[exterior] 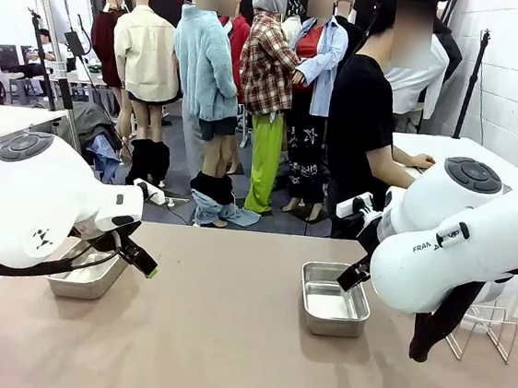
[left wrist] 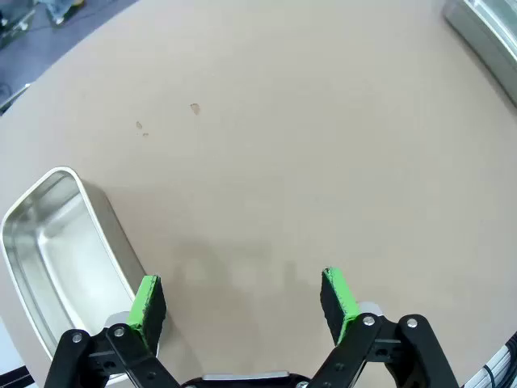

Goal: Place the bread in airtight containers.
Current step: Lift both Airtight Container.

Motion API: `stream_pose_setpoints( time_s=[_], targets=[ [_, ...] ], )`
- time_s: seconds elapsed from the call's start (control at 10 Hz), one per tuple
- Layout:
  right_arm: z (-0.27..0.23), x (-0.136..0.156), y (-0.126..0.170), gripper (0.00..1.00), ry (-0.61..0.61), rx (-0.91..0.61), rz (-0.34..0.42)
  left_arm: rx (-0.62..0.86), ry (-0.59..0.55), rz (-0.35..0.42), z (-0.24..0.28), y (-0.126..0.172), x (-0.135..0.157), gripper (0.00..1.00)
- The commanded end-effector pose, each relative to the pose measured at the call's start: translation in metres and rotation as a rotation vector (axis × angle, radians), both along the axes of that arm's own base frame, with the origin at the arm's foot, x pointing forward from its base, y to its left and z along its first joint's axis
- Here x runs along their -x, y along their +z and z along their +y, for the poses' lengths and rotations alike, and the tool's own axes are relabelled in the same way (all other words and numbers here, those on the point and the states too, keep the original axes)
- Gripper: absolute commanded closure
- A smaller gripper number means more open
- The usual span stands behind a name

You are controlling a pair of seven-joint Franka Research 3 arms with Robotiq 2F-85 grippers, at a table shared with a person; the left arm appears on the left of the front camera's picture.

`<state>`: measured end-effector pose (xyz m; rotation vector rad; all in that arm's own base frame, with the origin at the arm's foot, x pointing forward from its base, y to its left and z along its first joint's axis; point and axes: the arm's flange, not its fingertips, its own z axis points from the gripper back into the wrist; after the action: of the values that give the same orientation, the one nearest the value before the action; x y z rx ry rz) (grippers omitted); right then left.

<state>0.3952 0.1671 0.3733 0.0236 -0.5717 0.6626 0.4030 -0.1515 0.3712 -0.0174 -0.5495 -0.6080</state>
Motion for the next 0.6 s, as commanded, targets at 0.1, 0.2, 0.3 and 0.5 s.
stream_pose_setpoints(
  time_s=[0.1, 0.2, 0.3, 0.5],
  targets=[
    [0.0001, 0.0000, 0.0000, 0.00, 0.000, 0.000, 0.000, 0.000, 0.000, 0.000, 0.0000, 0.0001, 0.0000, 0.00],
    [0.0001, 0.0000, 0.0000, 0.00, 0.000, 0.000, 0.000, 0.000, 0.000, 0.000, 0.0000, 0.0001, 0.0000, 0.00],
    [0.0001, 0.0000, 0.0000, 0.00, 0.000, 0.000, 0.000, 0.000, 0.000, 0.000, 0.0000, 0.0001, 0.0000, 0.00],
    [0.0001, 0.0000, 0.0000, 0.00, 0.000, 0.000, 0.000, 0.000, 0.000, 0.000, 0.0000, 0.0001, 0.0000, 0.00]
  ],
)
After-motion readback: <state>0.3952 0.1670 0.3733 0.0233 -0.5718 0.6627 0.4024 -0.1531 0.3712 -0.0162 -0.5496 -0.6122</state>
